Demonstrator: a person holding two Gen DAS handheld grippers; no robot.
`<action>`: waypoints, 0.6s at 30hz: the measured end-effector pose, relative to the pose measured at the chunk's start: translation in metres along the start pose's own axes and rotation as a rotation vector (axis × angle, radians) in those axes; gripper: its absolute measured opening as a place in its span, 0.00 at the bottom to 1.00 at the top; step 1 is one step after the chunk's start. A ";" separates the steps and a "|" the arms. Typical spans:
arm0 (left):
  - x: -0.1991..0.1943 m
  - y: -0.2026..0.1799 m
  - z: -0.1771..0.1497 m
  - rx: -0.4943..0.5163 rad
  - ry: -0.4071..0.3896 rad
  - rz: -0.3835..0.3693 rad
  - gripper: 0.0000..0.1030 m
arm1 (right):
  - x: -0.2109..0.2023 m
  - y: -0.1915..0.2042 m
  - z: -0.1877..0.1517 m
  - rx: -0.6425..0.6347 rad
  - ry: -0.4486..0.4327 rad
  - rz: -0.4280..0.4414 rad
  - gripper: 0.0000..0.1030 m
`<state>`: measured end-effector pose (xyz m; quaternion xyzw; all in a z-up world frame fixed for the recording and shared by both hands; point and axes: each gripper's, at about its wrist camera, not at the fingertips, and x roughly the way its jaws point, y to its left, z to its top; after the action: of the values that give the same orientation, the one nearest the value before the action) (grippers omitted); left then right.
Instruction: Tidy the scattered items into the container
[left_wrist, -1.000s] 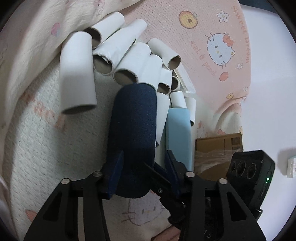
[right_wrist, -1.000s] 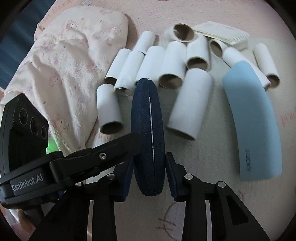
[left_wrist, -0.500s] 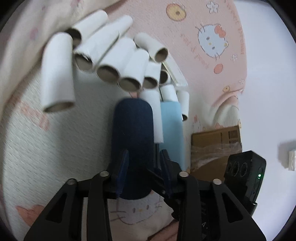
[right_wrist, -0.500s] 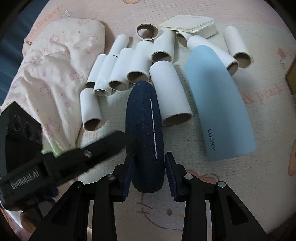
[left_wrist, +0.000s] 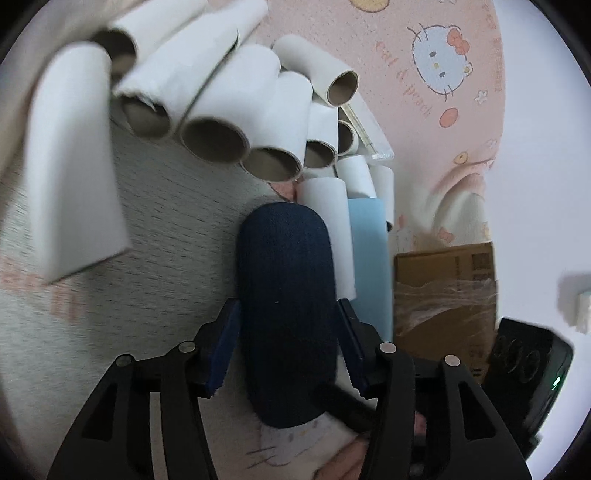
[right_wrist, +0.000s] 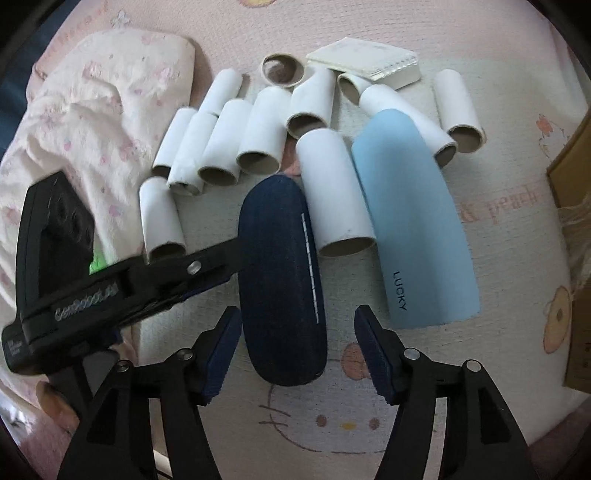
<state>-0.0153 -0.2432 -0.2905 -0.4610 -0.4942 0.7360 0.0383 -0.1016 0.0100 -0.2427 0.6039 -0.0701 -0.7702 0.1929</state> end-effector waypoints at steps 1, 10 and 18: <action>0.003 0.002 0.000 -0.007 0.004 -0.006 0.54 | 0.004 0.002 0.000 -0.007 0.007 -0.017 0.60; 0.003 0.017 -0.001 -0.063 -0.014 -0.082 0.52 | 0.029 0.008 0.005 0.004 0.013 -0.026 0.60; -0.006 0.015 -0.015 -0.068 -0.047 -0.043 0.41 | 0.028 0.002 0.003 -0.015 0.005 0.049 0.52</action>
<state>0.0047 -0.2437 -0.2999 -0.4337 -0.5295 0.7285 0.0268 -0.1097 -0.0023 -0.2664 0.6024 -0.0789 -0.7643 0.2163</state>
